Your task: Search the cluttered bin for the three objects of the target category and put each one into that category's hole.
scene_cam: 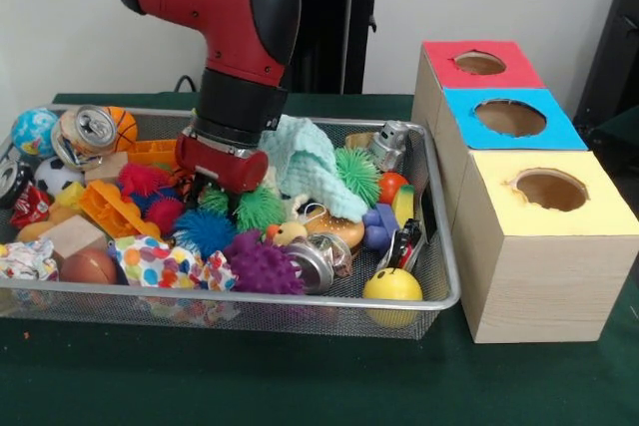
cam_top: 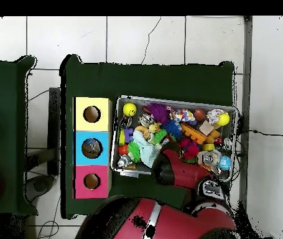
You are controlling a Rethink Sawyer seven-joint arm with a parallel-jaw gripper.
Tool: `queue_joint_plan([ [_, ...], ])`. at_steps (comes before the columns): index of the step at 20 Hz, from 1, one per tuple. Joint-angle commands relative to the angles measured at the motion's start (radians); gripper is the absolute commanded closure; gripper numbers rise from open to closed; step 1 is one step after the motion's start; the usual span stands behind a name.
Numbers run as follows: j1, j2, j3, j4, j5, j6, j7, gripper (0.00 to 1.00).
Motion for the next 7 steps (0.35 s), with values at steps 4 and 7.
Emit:
queue_joint_plan([
  [4,-0.041,0.156,-0.156,-0.078,0.072,-0.040,0.043,0.00],
  [7,-0.057,0.156,-0.155,-0.076,0.050,-0.048,0.039,0.00],
])
